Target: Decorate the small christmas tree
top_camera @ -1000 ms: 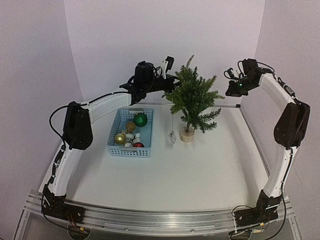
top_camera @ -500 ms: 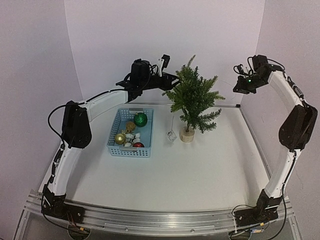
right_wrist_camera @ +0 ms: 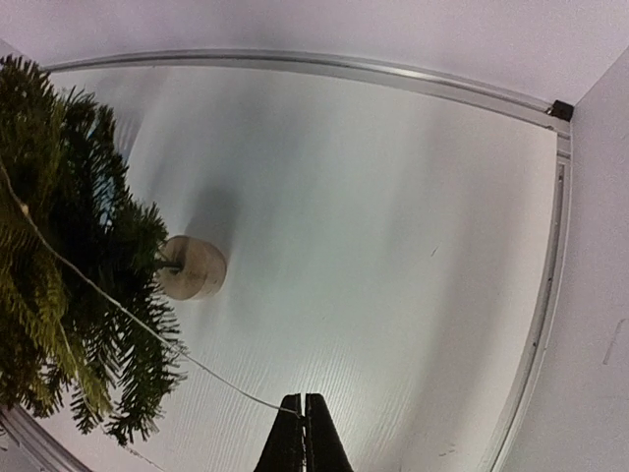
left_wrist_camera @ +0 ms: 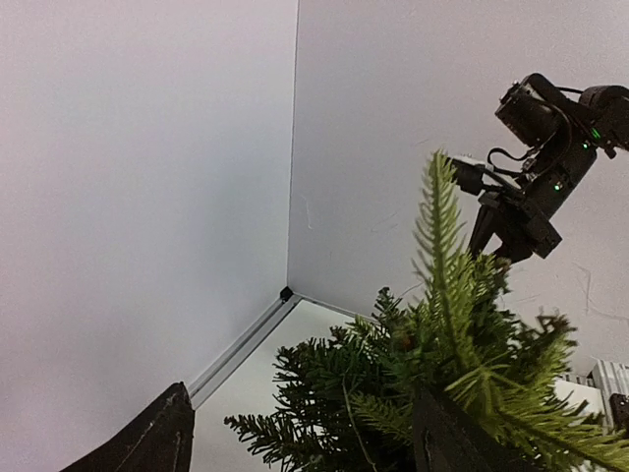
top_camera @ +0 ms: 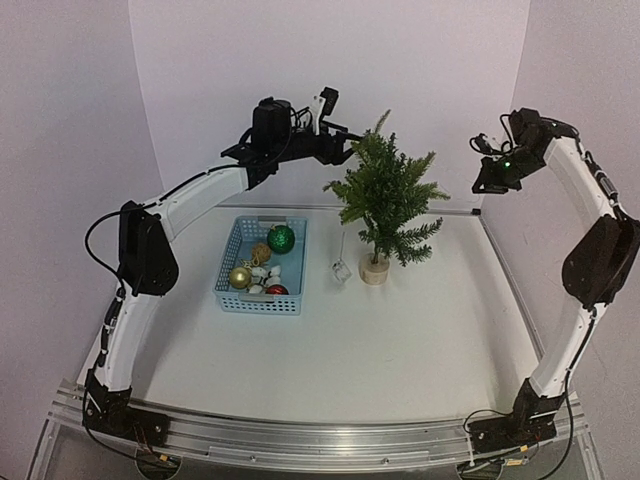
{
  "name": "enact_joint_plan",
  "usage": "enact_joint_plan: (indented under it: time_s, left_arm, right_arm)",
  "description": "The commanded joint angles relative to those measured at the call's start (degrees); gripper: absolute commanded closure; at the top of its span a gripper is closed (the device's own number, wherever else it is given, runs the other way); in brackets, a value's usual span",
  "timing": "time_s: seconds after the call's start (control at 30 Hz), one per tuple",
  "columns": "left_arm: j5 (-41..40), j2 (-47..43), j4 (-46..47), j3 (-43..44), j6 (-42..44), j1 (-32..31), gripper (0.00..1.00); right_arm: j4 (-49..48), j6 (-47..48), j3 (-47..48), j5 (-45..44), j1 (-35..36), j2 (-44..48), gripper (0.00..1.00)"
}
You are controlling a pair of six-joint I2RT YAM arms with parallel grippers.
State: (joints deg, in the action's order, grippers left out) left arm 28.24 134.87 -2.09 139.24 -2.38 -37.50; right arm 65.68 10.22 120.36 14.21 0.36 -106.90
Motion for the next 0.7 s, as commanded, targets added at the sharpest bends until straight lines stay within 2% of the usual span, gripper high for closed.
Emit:
enact_joint_plan:
  time_s: [0.0,0.2,0.37,0.53,0.67]
  left_arm:
    - [3.71,-7.61,-0.16,4.91,6.64,0.24,0.22]
    - [11.46,-9.68,-3.53,6.19,9.64,-0.56,0.21]
    - [12.56,-11.78,-12.86,5.91,22.10,-5.84,0.26]
    - [11.62,-12.30,-17.02,1.86,31.85,-12.47,0.22]
    - [9.55,-10.48,-10.82,-2.40,31.65,-15.82,0.15]
  right_arm:
    - [3.28,2.78,-2.08,6.83,0.08,5.65,1.00]
    - [3.13,-1.54,5.37,20.43,0.07,2.29,1.00]
    - [2.75,-8.74,12.23,28.06,0.07,-1.22,1.00]
    - [2.09,-14.41,8.51,28.52,0.06,-0.47,1.00]
    - [1.21,-14.59,2.95,31.06,0.06,1.76,1.00]
